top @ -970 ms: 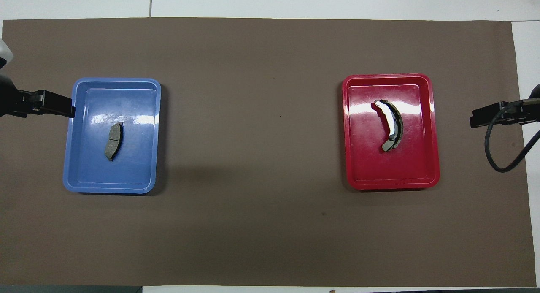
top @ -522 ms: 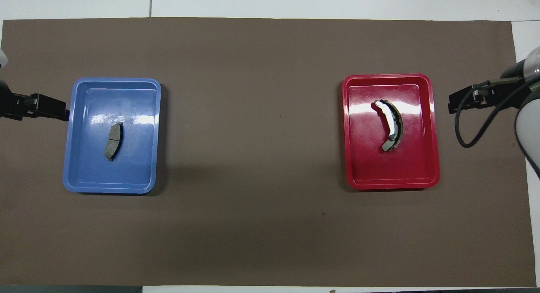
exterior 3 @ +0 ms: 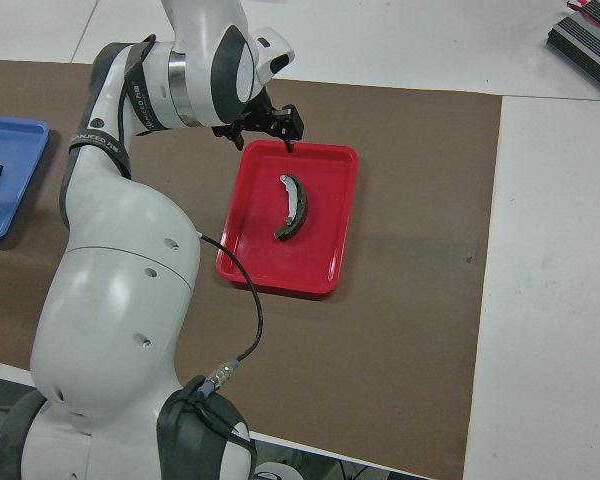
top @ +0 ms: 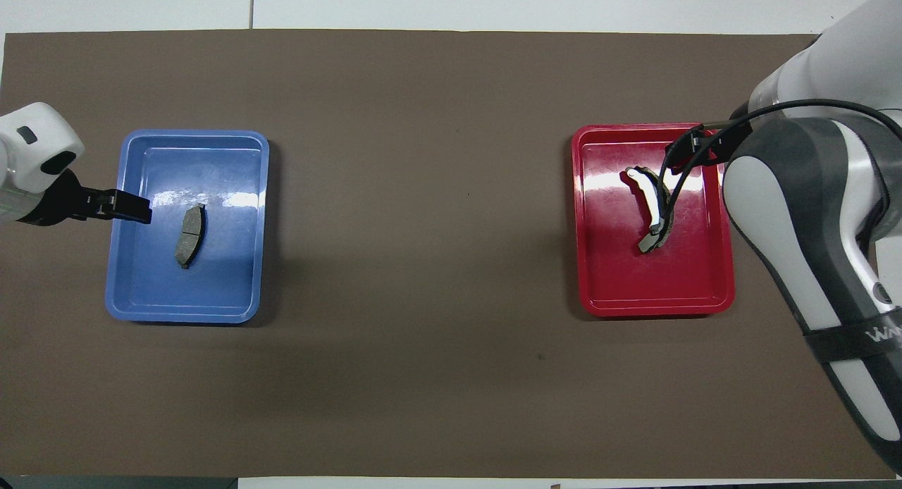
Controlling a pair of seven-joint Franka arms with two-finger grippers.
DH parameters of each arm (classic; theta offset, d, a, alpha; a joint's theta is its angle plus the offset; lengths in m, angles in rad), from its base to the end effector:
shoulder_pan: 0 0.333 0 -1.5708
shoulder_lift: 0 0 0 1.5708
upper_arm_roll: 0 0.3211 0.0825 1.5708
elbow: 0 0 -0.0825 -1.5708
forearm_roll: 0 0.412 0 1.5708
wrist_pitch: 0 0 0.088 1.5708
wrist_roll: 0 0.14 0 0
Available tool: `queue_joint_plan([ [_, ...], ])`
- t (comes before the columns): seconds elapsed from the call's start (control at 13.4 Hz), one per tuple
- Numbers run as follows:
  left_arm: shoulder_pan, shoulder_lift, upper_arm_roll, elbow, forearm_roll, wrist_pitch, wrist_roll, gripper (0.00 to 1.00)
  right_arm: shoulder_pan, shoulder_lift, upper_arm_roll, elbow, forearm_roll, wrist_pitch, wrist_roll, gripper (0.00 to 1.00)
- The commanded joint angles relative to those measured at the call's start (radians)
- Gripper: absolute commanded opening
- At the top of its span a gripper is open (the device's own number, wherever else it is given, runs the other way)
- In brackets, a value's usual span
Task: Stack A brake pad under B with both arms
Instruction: 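Reach both grippers down to the pads in the blue and red trays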
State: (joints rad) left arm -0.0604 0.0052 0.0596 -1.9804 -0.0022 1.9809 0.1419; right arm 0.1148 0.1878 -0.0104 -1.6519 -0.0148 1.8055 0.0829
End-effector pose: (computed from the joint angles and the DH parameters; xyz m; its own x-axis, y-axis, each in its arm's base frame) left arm 0.5818 -0.0007 0.4227 0.9900 -0.1413 -0.0044 -0.1413 -0.9900 0.0023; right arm 0.6399 0.0657 0.4602 0.9992 0.0250 -0.0328 0.0256 -0.9995 0.0190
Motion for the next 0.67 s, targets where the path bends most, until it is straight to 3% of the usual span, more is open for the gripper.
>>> queue_joint_plan([
  [0.0, -0.012, -0.019, 0.0, -0.171, -0.004, 0.215, 0.015, 0.98, -0.01, -0.024, 0.0, -0.098, 0.007, 0.09, -0.014, 0.99],
  [0.22, -0.012, -0.002, -0.001, -0.317, -0.004, 0.427, 0.027, 0.98, -0.015, -0.037, 0.0, -0.246, 0.007, 0.239, -0.032, 0.98],
  [0.6, -0.01, 0.068, 0.0, -0.316, -0.004, 0.483, 0.068, 0.98, -0.027, -0.011, 0.0, -0.359, 0.007, 0.391, -0.066, 0.91],
])
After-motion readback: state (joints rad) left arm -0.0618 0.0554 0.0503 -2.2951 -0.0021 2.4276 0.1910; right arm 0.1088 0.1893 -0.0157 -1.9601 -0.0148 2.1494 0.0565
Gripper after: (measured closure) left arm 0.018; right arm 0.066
